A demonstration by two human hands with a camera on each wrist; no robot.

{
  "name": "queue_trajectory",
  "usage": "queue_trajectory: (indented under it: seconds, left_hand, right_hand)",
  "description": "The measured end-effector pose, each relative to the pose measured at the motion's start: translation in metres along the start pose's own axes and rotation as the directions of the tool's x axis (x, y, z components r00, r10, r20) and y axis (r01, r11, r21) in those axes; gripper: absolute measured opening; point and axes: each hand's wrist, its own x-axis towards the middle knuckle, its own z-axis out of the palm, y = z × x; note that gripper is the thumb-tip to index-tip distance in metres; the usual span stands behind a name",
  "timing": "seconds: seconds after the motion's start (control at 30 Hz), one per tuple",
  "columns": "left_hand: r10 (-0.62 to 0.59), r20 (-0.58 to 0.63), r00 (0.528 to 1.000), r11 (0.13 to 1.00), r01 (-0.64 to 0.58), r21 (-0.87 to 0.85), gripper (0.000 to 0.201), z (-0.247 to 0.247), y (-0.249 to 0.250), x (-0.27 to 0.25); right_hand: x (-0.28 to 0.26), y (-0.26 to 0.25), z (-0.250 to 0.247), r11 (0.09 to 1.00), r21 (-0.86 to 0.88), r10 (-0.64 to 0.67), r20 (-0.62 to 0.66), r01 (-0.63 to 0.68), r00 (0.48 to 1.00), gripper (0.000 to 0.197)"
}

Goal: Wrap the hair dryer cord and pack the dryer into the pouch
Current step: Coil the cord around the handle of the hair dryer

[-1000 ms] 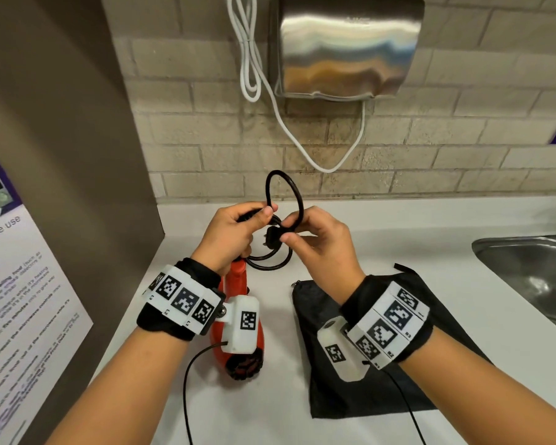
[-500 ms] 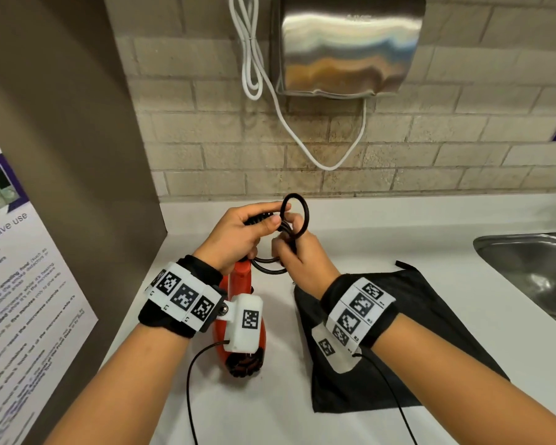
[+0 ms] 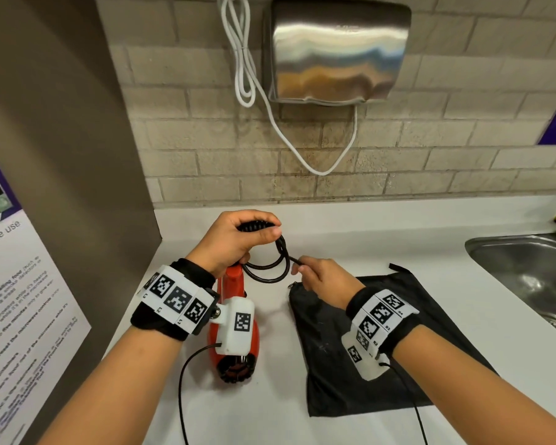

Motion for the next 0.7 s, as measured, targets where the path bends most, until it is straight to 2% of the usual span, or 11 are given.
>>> queue_trajectory:
  seconds: [0.1, 0.2, 0.3, 0.4, 0.57, 0.7]
  left_hand:
    - [0.006, -0.014, 1.0, 1.0, -0.006, 0.012, 0.018, 0.0, -0.001, 0.001]
    - [-0.005, 0.004, 1.0, 1.0, 0.005, 0.008, 0.023, -0.001, -0.002, 0.001]
    - [-0.013, 0.026, 1.0, 1.0, 0.012, 0.027, 0.024, -0.003, -0.002, 0.0]
    - [-0.003, 0.021, 1.0, 0.999, 0.002, 0.049, 0.019, -0.003, -0.002, -0.001]
    - [0.007, -0.002, 1.0, 1.0, -0.007, 0.0, 0.014, -0.002, -0.004, -0.001]
    - [0.05, -0.05, 0.997, 0.998, -0.048, 0.03, 0.015, 0.0, -0.007, 0.002]
  right_hand:
    - [0.0, -0.014, -0.003, 0.973, 0.23, -0.01, 0.012, 0.007, 1.0, 0.018]
    - [0.003, -0.026, -0.005, 0.936, 0.349, -0.036, -0.021, 0.041, 0.999, 0.02]
    - [0.009, -0.031, -0.013, 0.906, 0.422, 0.044, -0.182, 0.038, 0.982, 0.03]
    - [0.013, -0.04, -0.027, 0.893, 0.441, 0.061, -0.323, 0.094, 0.944, 0.031]
    - [0.012, -0.056, -0.037, 0.901, 0.409, 0.052, -0.438, 0.147, 0.898, 0.029]
    - [0.009, -0.064, -0.037, 0.896, 0.407, 0.06, -0.504, 0.176, 0.862, 0.024]
